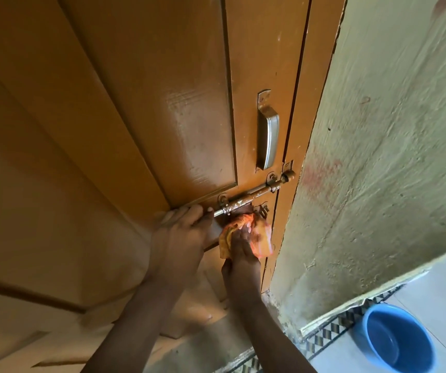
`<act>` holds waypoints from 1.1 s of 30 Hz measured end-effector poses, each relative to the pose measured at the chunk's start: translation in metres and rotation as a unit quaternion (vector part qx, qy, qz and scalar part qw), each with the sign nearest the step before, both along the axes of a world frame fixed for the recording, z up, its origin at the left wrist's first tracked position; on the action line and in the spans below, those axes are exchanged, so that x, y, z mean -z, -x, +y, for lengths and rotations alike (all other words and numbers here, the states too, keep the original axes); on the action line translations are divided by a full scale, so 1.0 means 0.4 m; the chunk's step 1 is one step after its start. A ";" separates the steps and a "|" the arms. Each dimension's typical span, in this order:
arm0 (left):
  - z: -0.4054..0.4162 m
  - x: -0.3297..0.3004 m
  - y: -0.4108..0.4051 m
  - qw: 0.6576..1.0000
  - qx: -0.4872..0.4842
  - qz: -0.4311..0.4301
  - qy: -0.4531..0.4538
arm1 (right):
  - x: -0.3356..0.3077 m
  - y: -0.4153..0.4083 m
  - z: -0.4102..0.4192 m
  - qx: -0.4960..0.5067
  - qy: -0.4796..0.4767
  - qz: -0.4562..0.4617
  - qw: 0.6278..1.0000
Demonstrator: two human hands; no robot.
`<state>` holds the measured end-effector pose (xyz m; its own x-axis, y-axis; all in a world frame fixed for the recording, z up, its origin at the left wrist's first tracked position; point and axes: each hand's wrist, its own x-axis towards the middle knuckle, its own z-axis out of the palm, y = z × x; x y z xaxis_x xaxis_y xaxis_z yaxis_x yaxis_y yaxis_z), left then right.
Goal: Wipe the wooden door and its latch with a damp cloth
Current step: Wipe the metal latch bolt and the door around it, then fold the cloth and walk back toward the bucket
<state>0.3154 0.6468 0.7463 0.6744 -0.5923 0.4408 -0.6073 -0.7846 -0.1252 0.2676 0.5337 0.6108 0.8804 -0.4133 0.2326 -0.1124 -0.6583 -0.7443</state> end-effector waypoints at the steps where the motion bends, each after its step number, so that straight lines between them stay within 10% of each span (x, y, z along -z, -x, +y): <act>1: 0.001 -0.003 0.000 1.000 -0.002 0.003 -0.002 | -0.007 0.013 -0.007 -0.009 -0.046 0.023 0.999; 5: 0.005 -0.006 -0.009 0.997 -0.031 0.052 -0.040 | -0.052 0.055 -0.044 0.042 -0.222 0.096 0.969; 10: 0.046 -0.003 0.032 0.988 -0.056 0.134 0.055 | -0.136 0.134 -0.064 0.034 -0.208 0.054 0.976; 14: 0.042 -0.007 0.184 0.933 -0.096 0.205 0.281 | -0.248 0.248 -0.071 -0.003 -0.177 -0.010 0.984; 15: 0.027 -0.005 0.227 0.880 -0.104 0.286 0.364 | -0.270 0.276 -0.073 -0.011 -0.163 -0.020 0.986; 19: -0.044 -0.002 0.355 0.486 -0.139 0.629 0.591 | -0.306 0.381 -0.091 -0.054 -0.109 -0.013 0.992; 23: -0.091 -0.014 0.437 0.318 -0.144 0.684 0.640 | -0.306 0.480 -0.122 -0.082 -0.176 0.067 0.979; 28: -0.162 -0.014 0.517 0.333 -0.180 0.671 0.638 | -0.343 0.567 -0.231 -0.154 -0.275 -0.008 0.949; 33: -0.283 -0.026 0.592 0.326 -0.193 0.675 0.633 | -0.347 0.618 -0.404 0.063 -0.251 -0.117 0.959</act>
<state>0.0785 0.5337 0.7569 0.6773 -0.2686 -0.6849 0.7356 0.2612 0.6250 0.0204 0.3720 0.7495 0.7639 -0.6250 0.1605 0.0403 -0.2019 -0.9786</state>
